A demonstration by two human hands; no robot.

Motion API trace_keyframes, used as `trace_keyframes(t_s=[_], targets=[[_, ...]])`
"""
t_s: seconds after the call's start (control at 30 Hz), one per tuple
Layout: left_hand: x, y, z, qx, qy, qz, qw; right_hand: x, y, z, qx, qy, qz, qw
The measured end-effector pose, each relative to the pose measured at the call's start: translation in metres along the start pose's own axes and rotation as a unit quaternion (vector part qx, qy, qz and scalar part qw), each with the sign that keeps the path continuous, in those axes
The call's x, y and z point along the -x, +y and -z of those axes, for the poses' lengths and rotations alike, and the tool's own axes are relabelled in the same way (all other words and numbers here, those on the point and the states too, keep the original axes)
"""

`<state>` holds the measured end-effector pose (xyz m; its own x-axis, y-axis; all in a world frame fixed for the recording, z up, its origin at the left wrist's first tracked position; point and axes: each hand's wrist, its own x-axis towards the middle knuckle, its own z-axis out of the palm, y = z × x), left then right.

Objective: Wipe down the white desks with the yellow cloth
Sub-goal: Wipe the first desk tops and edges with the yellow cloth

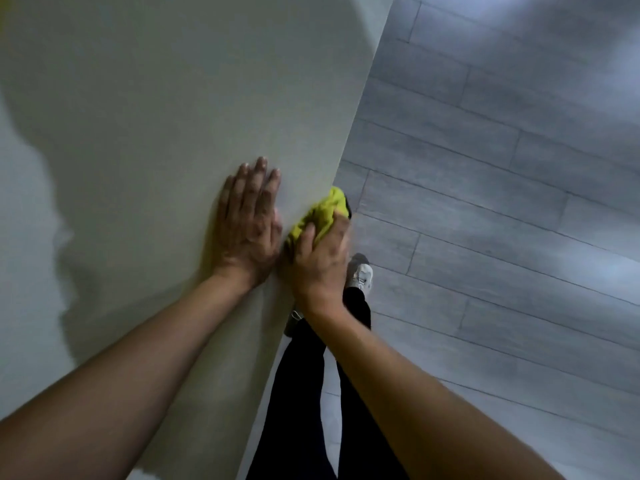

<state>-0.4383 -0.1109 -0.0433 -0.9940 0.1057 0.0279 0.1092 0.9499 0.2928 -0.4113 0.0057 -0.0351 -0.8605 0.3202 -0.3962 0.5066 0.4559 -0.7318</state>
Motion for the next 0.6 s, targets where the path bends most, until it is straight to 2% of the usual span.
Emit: trace_keyframes(t_s=[0.17,0.47,0.6], targets=[[0.058,-0.02,0.008,-0.021,-0.028,-0.007,0.999,-0.002,-0.004,-0.003,0.04,-0.005,-0.033,0.999],[0.067,-0.025,0.001,-0.021,-0.016,-0.014,1.0,-0.152,-0.069,0.016,0.069,0.044,-0.034,0.996],[0.067,-0.026,0.001,-0.015,-0.006,-0.017,1.0,-0.171,-0.077,0.018,0.049,0.053,-0.045,0.996]])
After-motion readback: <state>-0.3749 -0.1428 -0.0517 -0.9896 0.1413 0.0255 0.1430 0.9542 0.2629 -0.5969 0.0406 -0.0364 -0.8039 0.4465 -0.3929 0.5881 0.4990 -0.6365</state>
